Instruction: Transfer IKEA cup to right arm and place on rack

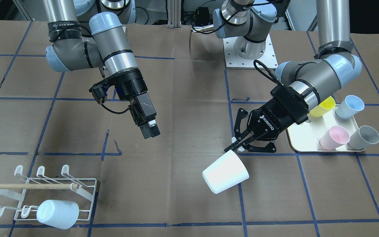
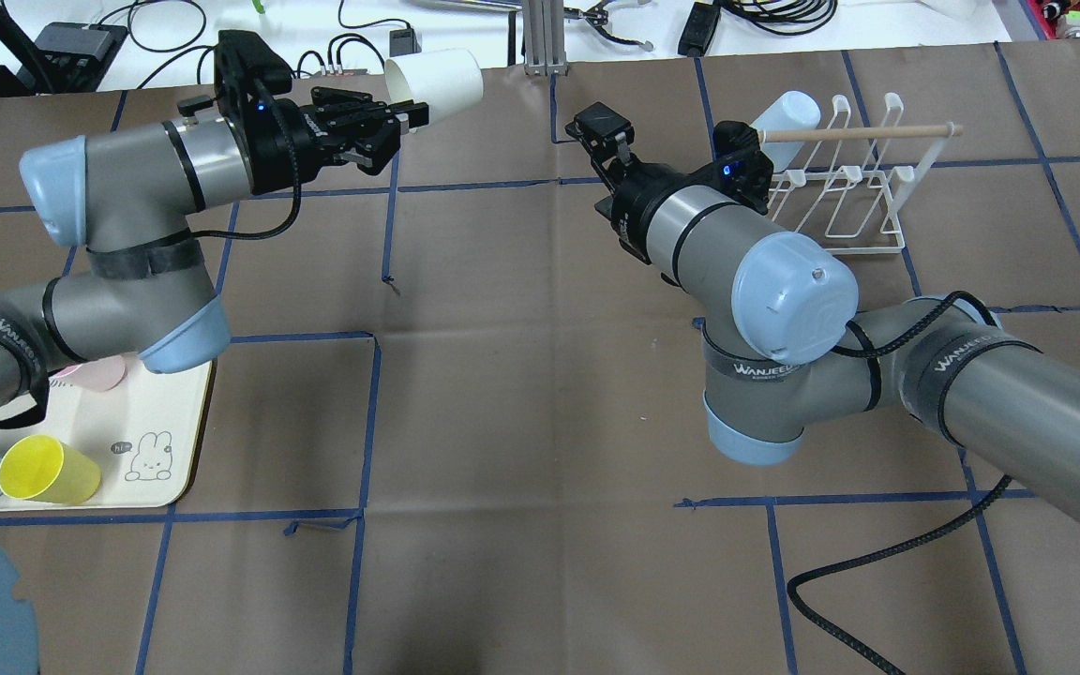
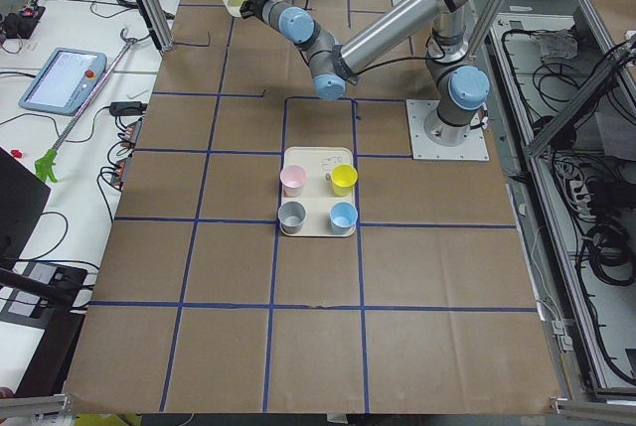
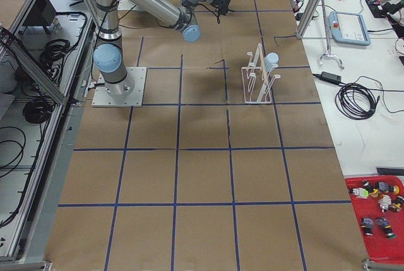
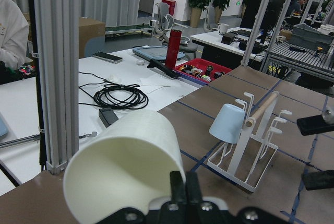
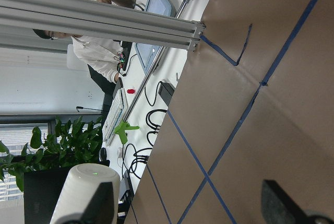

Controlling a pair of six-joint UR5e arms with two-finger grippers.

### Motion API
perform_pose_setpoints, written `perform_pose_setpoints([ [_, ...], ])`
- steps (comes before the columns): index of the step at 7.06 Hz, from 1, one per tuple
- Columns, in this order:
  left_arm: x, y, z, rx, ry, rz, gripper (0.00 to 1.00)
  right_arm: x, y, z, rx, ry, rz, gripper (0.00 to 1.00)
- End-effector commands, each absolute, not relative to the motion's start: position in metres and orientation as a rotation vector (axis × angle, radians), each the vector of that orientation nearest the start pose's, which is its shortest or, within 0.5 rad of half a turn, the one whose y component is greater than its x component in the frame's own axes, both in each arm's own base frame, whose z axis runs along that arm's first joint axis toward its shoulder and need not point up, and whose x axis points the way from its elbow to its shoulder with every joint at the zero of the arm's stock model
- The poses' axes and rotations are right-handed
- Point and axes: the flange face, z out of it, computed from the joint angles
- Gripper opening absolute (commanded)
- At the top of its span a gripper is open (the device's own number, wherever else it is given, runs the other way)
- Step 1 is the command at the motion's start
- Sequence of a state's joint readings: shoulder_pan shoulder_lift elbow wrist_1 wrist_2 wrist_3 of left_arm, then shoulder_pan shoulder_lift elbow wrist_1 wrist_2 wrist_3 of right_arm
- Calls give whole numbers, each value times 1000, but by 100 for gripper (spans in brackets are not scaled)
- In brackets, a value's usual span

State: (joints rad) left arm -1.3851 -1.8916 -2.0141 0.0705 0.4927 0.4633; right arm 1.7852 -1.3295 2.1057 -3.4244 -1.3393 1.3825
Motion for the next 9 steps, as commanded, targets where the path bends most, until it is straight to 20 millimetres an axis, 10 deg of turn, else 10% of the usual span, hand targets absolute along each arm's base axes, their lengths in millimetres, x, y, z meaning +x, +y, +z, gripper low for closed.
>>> perform_pose_setpoints([
  [1, -155, -526, 321, -803, -1948, 1325, 3, 269, -465, 348, 1212, 1703, -569, 100],
  [3, -193, -515, 321, -801, -1999, 1316, 4, 287, -476, 358, 1180, 1709, -555, 100],
  [9, -202, -505, 317, -814, -1945, 1287, 4, 322, -499, 332, 1022, 1815, -466, 99],
])
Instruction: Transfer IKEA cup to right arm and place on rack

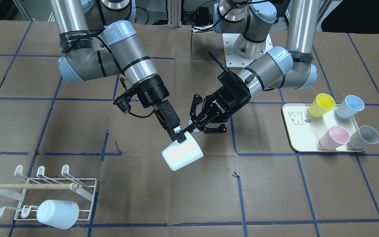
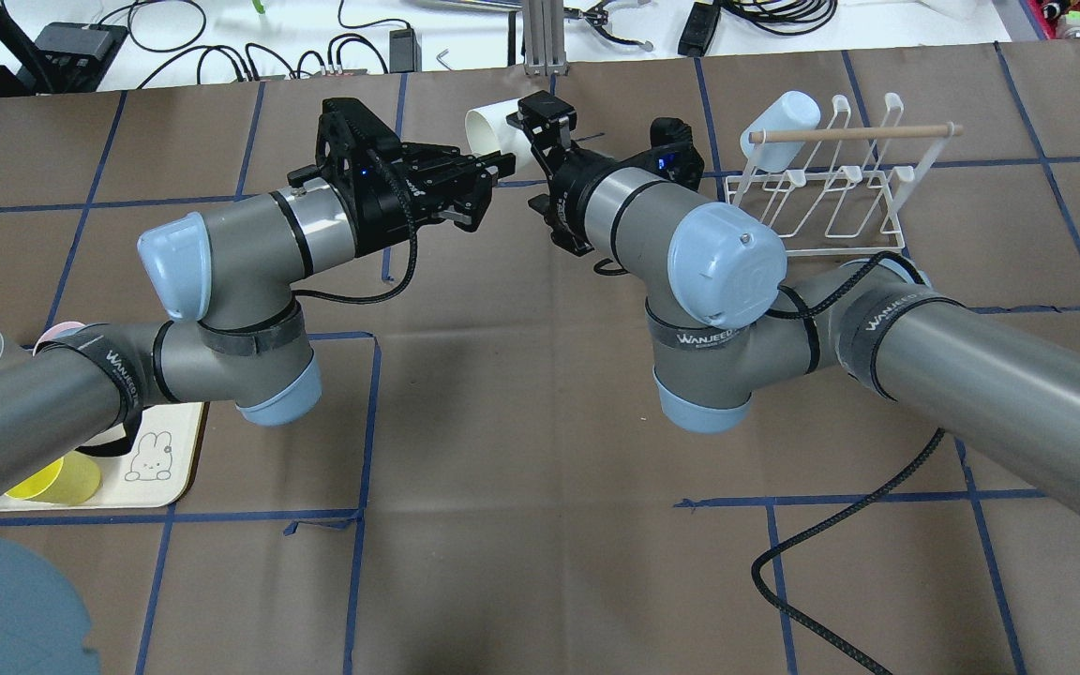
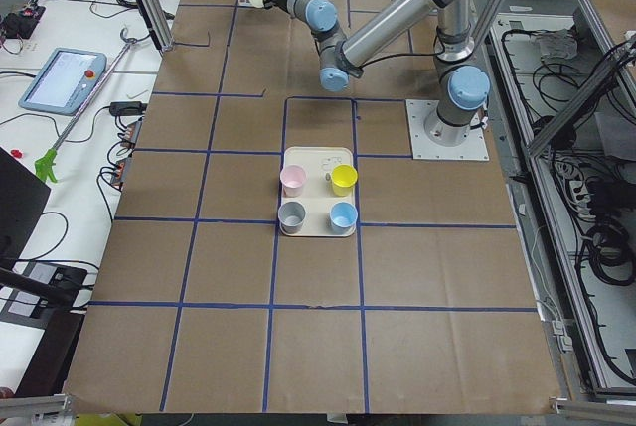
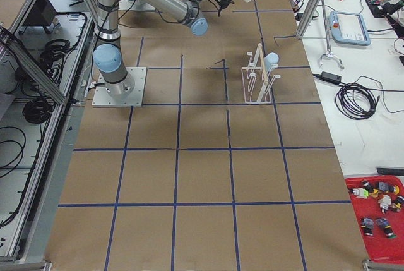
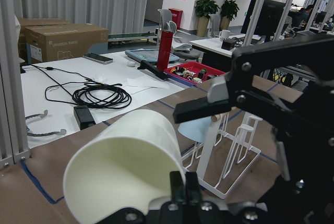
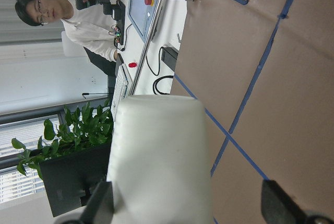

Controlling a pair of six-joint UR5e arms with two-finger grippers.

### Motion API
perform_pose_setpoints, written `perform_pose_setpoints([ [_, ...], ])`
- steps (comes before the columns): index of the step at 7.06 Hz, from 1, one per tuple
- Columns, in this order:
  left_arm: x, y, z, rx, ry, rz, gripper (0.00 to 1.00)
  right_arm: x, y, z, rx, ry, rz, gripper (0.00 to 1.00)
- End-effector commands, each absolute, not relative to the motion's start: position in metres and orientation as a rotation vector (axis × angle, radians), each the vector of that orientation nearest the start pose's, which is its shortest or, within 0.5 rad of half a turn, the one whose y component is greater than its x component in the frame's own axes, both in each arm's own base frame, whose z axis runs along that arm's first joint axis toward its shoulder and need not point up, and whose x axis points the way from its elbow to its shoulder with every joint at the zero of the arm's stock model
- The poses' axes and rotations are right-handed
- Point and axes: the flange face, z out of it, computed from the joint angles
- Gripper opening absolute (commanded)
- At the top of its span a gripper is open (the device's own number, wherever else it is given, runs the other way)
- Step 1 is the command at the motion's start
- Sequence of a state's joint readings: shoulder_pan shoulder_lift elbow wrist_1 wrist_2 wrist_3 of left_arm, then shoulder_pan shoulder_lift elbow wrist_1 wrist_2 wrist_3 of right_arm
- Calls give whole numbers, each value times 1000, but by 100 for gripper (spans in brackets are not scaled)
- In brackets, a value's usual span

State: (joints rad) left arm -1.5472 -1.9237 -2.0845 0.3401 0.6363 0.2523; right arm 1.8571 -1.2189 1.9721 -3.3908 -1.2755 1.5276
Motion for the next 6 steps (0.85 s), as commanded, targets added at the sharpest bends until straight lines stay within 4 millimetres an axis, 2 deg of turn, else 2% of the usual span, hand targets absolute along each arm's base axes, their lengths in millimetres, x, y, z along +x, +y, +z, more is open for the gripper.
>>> perform_pose_setpoints([
  [1, -203, -503, 316, -813, -1945, 1285, 4, 322, -500, 332, 1023, 1820, -461, 99],
  [3, -203, -504, 317, -807, -1946, 1284, 4, 324, -500, 332, 1005, 1820, -434, 99],
  [6, -201, -506, 318, -805, -1948, 1289, 4, 313, -508, 330, 1029, 1822, -427, 100],
])
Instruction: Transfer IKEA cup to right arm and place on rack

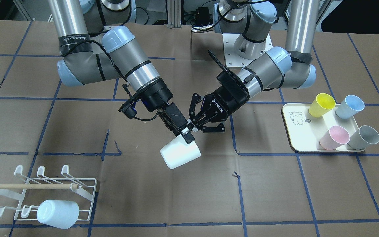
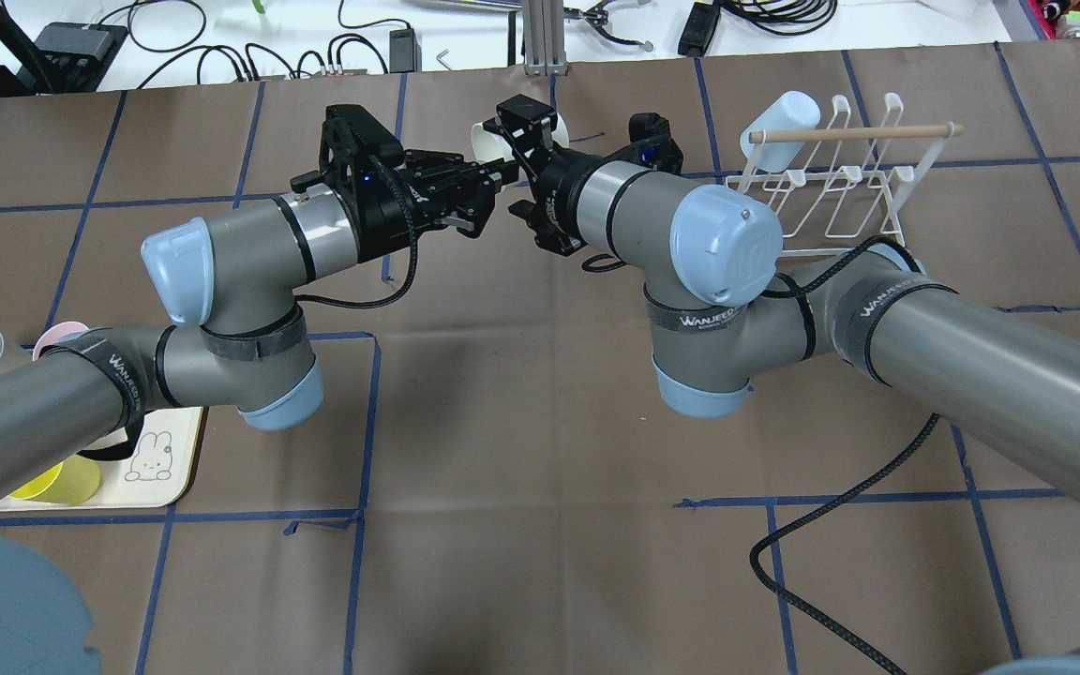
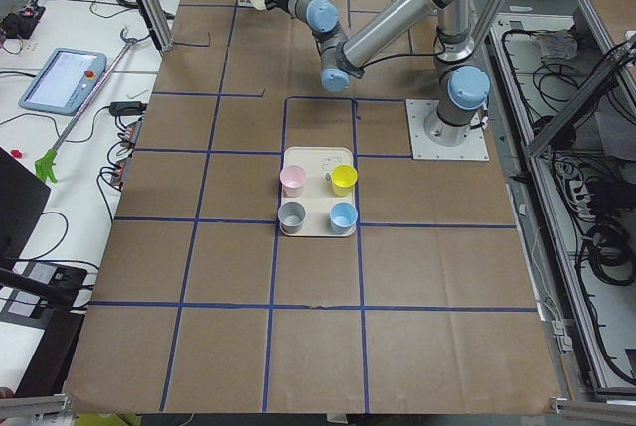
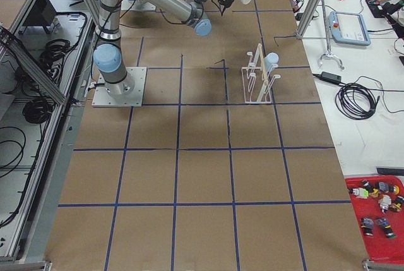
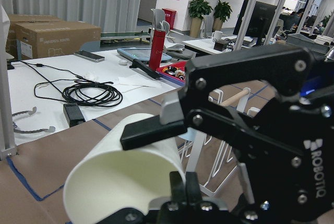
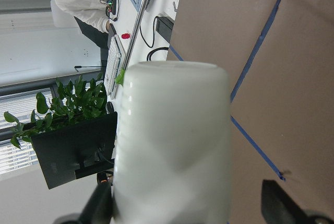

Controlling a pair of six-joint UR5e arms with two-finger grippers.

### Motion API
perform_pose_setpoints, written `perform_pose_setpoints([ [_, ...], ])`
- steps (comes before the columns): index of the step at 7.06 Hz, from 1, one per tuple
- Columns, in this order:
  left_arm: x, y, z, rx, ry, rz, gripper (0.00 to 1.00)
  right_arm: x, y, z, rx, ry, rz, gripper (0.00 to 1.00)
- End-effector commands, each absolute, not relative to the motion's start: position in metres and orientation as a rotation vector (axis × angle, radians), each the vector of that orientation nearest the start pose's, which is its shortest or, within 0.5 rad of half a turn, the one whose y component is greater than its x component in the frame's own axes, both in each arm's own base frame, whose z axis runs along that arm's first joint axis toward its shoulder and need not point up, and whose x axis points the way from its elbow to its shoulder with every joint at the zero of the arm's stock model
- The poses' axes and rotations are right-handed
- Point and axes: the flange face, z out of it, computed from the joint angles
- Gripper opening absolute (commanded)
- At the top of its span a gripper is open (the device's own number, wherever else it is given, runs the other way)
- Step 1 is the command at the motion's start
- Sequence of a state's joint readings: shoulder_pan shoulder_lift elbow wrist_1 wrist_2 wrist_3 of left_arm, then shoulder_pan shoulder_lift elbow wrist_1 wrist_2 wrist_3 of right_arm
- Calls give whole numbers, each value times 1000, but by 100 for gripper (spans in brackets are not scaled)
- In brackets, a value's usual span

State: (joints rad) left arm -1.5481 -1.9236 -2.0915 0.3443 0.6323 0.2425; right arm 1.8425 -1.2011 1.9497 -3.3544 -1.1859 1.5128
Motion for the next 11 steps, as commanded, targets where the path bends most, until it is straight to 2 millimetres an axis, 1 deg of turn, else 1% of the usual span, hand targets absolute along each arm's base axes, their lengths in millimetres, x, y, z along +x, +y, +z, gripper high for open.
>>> perform_pose_setpoints([
  [1, -200, -507, 319, -805, -1947, 1294, 4, 306, -511, 331, 1032, 1815, -422, 99],
  [2, -200, -507, 320, -806, -1946, 1297, 4, 301, -514, 331, 1041, 1811, -427, 99],
  [3, -200, -507, 320, -806, -1946, 1297, 5, 301, -515, 331, 1039, 1811, -429, 99],
  [5, -200, -506, 320, -804, -1947, 1294, 5, 304, -531, 330, 1035, 1803, -437, 99],
  [6, -202, -505, 318, -783, -1950, 1274, 6, 306, -536, 329, 1032, 1802, -439, 99],
  [8, -202, -503, 318, -766, -1950, 1265, 6, 308, -541, 335, 1024, 1793, -448, 100],
  [10, -202, -503, 319, -764, -1949, 1267, 6, 307, -543, 324, 1034, 1805, -437, 100],
  [11, -202, -503, 319, -764, -1949, 1267, 6, 308, -543, 323, 1035, 1807, -431, 100],
])
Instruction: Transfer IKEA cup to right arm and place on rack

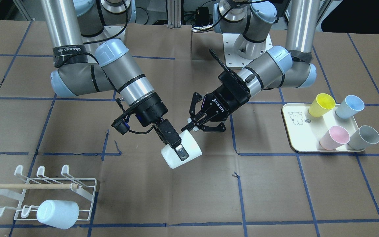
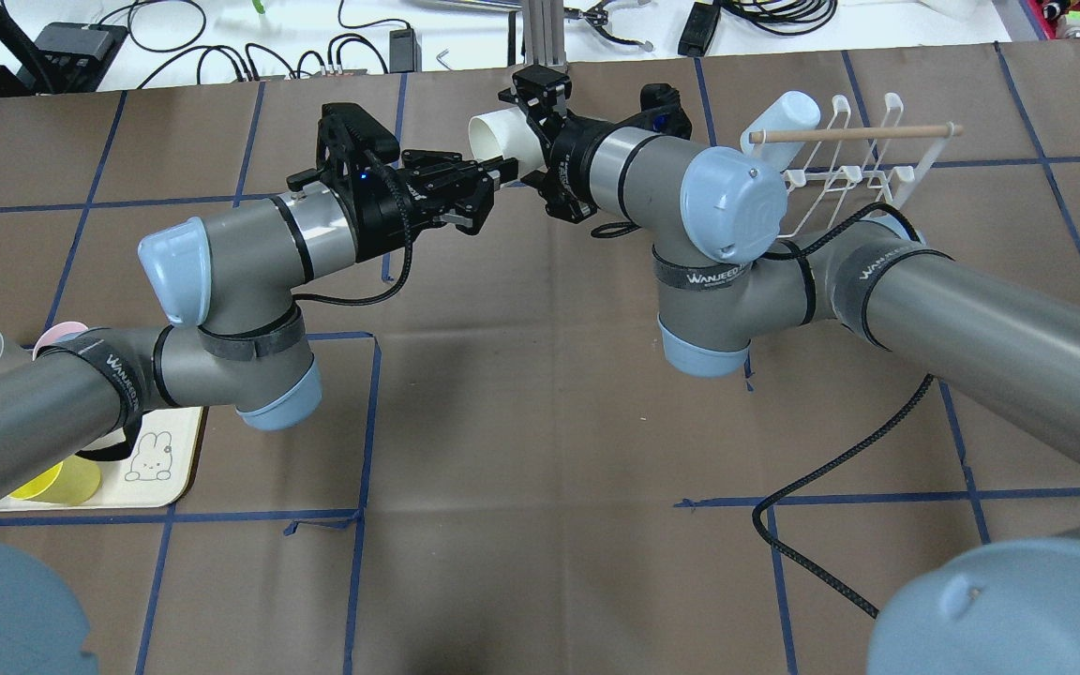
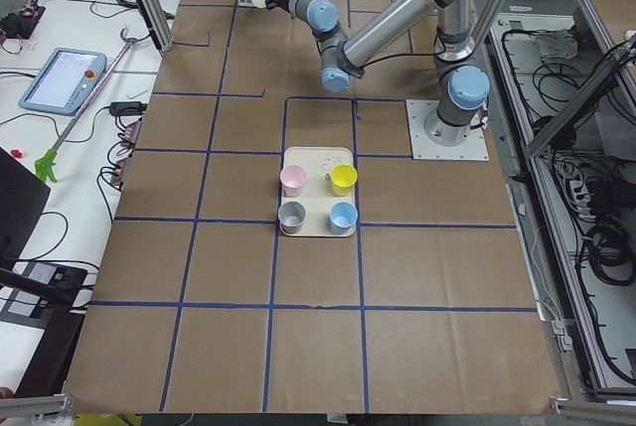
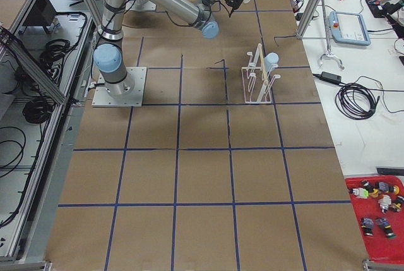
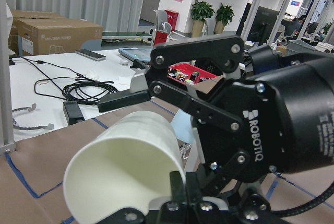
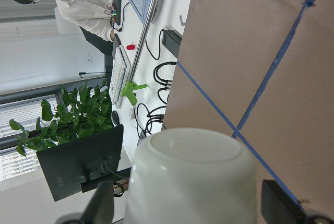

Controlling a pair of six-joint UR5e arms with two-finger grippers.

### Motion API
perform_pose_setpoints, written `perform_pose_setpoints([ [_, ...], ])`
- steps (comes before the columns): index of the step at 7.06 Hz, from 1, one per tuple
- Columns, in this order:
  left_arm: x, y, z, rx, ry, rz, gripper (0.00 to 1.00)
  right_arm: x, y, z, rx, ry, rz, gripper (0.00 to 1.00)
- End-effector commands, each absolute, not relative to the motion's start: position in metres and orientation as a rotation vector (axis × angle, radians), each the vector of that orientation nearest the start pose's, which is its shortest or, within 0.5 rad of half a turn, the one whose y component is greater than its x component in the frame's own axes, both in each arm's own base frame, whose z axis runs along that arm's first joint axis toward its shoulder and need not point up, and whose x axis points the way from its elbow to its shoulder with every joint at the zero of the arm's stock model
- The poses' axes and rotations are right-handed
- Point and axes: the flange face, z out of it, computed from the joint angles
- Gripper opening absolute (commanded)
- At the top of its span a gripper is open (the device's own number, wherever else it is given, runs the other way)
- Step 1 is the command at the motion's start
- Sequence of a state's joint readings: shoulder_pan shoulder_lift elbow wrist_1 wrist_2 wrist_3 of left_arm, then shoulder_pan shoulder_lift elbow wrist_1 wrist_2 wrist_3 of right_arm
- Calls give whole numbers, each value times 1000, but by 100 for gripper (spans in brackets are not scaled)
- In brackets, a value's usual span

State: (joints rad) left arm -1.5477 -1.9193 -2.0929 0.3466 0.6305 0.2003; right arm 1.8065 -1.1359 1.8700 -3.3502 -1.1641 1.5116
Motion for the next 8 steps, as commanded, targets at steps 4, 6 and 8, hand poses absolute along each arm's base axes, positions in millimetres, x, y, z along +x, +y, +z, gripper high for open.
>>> perform_pose_setpoints([
  [4, -202, -503, 322, -765, -1948, 1273, 8, 305, -542, 326, 1035, 1806, -423, 100],
  [6, -202, -503, 322, -765, -1948, 1273, 8, 299, -545, 326, 1044, 1801, -433, 100],
  [8, -202, -502, 323, -765, -1948, 1273, 8, 299, -545, 326, 1044, 1801, -433, 99],
])
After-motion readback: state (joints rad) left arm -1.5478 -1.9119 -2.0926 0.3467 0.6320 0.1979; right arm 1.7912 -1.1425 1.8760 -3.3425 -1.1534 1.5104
